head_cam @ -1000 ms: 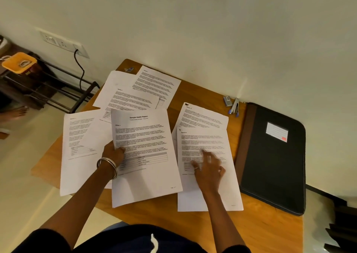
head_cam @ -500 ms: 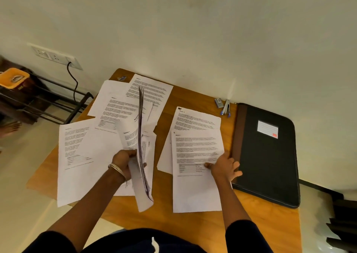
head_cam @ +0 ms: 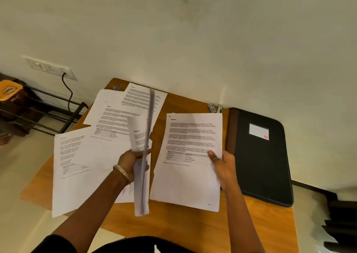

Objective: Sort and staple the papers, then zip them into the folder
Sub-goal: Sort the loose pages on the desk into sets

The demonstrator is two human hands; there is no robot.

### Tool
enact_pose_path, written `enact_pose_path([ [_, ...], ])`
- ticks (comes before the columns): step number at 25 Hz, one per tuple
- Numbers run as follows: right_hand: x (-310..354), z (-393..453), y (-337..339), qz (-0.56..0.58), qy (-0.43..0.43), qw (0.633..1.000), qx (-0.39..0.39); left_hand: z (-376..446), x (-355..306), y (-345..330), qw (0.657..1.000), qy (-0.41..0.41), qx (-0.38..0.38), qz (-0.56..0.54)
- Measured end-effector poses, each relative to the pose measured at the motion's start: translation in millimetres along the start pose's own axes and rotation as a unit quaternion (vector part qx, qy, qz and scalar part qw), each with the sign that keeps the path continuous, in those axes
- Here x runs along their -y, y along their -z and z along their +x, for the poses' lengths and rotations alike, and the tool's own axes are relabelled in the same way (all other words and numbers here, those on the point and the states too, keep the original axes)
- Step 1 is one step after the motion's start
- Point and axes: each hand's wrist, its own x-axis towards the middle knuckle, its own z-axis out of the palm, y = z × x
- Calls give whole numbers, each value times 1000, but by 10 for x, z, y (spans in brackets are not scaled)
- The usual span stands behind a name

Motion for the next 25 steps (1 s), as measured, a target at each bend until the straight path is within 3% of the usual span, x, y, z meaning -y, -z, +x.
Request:
enact_pose_path([
  [2,72,-99,-40,16,12,999,25,-42,-98,-190,985,-63,-69,146],
  [6,188,-189,-131,36,37,997,62,-58,-164,-496,952,-115,-52,278],
  [9,308,-242,-108,94,7,993,76,-91,-137,-610,929,-168,-96,316],
  [12,430,-290,-68,73,105,989,73,-170,-186,-731,904,-298,-115,282],
  [15,520,-295,-56,42,180,983,-10,-263,-260,-851,870,-406,-107,259],
  [18,525,-273,-11,109,211,971,-29,-285,-350,-916,835,-408,-166,330],
  [21,324,-215,-3,100,205,974,-5,-194,-300,-870,780,-360,-238,452],
  [25,-5,-203,-92,3,135,991,-7,-4,-26,-695,787,-334,-177,488],
])
